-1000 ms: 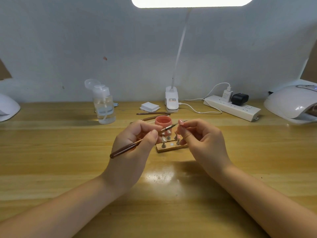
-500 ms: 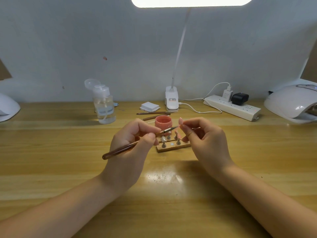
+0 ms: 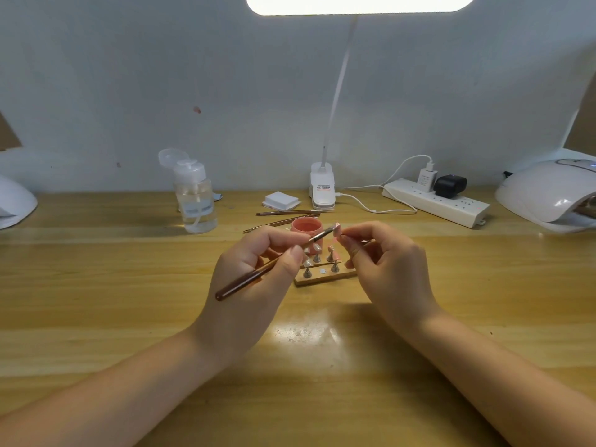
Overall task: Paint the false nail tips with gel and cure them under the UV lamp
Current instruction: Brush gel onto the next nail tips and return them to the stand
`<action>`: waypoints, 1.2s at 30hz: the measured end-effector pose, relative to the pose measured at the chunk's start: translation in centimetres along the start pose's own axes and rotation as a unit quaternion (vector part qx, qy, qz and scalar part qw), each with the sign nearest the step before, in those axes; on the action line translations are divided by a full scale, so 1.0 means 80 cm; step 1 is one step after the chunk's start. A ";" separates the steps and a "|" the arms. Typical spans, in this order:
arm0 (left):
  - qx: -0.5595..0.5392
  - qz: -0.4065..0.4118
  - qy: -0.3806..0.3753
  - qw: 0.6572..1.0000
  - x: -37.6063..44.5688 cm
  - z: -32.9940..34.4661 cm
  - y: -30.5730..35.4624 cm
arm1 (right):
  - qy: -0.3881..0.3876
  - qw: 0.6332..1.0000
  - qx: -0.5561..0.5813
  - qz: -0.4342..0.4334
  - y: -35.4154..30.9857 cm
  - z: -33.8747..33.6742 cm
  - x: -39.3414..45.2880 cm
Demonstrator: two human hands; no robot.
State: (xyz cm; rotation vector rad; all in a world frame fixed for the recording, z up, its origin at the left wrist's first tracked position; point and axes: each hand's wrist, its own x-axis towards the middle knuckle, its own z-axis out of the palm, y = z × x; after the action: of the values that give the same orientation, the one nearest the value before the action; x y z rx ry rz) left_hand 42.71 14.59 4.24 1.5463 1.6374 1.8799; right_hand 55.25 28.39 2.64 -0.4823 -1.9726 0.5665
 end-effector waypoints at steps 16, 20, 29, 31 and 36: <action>0.044 0.034 0.016 0.998 -0.001 0.000 -0.001 | -0.006 0.995 0.074 0.074 0.000 0.003 -0.001; 0.042 0.023 0.008 0.999 -0.001 0.002 -0.001 | -0.009 0.995 0.071 0.071 0.000 0.004 -0.002; 0.008 0.001 0.019 1.000 -0.001 0.002 -0.005 | -0.023 0.993 0.090 0.068 0.001 0.006 -0.003; -0.010 -0.001 0.009 1.000 -0.002 0.000 -0.005 | -0.019 0.993 0.093 0.070 0.001 0.005 -0.002; -0.039 0.009 0.028 0.999 0.001 0.001 -0.005 | -0.010 0.992 0.105 0.070 -0.001 0.005 -0.002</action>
State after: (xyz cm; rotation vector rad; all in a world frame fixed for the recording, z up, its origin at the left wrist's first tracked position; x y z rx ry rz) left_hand 42.58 14.79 3.96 1.4938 1.5575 1.9893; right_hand 54.95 28.20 2.42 -0.4862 -1.8823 0.8602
